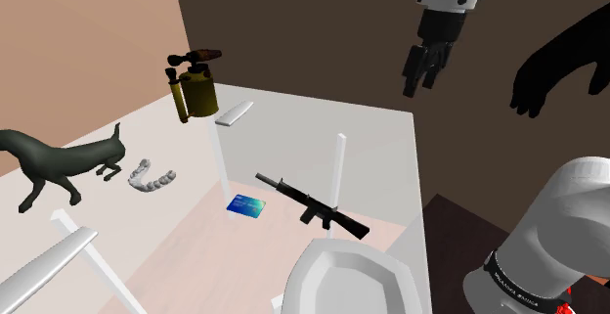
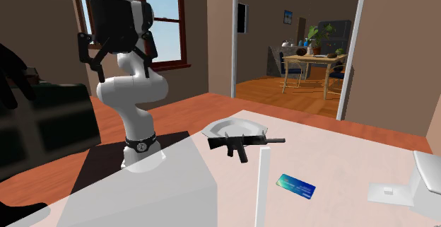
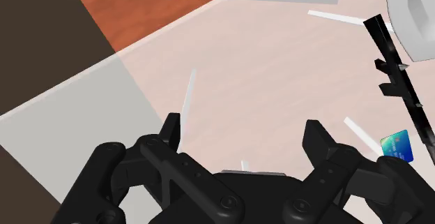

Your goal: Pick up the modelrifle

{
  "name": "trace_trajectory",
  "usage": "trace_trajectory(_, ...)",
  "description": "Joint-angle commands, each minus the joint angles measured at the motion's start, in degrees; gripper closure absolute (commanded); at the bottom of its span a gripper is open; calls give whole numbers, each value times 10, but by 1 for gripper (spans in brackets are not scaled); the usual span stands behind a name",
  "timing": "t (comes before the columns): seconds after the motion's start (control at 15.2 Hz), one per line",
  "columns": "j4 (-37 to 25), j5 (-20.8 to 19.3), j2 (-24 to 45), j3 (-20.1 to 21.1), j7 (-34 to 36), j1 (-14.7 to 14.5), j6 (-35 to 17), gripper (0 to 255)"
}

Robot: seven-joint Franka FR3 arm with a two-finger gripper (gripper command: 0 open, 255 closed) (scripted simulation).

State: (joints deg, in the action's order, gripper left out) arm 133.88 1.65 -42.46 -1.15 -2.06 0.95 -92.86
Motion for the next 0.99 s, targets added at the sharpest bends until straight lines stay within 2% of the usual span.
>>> trace_trajectory(0.0,0,0,0,0,0,0,0,0)
trace_trajectory(0.92,72,61,82,125,16,-100,-211,0)
